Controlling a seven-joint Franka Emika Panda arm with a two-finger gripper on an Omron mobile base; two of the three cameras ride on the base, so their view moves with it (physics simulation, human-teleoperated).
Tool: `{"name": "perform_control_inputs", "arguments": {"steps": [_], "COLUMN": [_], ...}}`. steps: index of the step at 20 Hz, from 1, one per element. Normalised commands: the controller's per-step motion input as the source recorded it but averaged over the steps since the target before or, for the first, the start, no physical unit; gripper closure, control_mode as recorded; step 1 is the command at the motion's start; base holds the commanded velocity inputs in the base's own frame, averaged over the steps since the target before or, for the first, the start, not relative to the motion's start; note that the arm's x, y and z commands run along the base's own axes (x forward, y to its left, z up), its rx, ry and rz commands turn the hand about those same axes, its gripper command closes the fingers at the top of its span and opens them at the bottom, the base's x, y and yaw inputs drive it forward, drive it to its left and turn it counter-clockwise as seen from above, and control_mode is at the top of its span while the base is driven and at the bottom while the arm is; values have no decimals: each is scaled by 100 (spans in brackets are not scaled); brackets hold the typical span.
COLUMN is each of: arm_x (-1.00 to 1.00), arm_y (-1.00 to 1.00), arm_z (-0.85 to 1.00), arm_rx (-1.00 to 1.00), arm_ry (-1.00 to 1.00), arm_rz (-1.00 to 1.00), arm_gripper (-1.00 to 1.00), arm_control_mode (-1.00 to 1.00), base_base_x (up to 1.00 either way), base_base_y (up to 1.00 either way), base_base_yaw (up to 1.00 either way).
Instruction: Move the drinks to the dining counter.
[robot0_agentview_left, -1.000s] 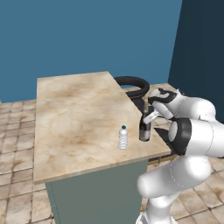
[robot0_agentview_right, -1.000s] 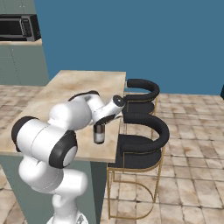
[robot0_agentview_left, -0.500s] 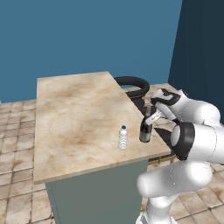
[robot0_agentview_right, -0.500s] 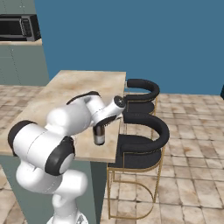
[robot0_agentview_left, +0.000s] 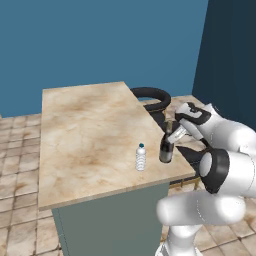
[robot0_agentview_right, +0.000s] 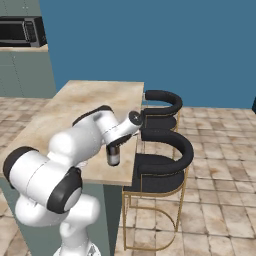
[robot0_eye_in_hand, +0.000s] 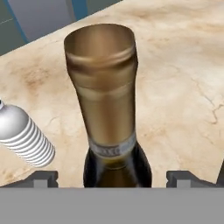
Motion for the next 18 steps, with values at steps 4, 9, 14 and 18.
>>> {"name": "perform_control_inputs", "arguments": {"steps": [4,9,14,18], "arm_x": [-14,-17,-23,-21], "arm_y": [0,0,0,0], "arm_z": [46,35,41,46], "arm_rx": [-1,0,0,-1], "arm_ry": [-13,-8,-8,-5], "arm_rz": [0,1,1,0], "arm_gripper": [-100,-100,-100,-100], "arm_control_mode": [-100,-100,-100,-100], "base_base_x": [0,0,0,0], "base_base_y": [0,0,0,0], "base_base_yaw": [0,0,0,0]}}
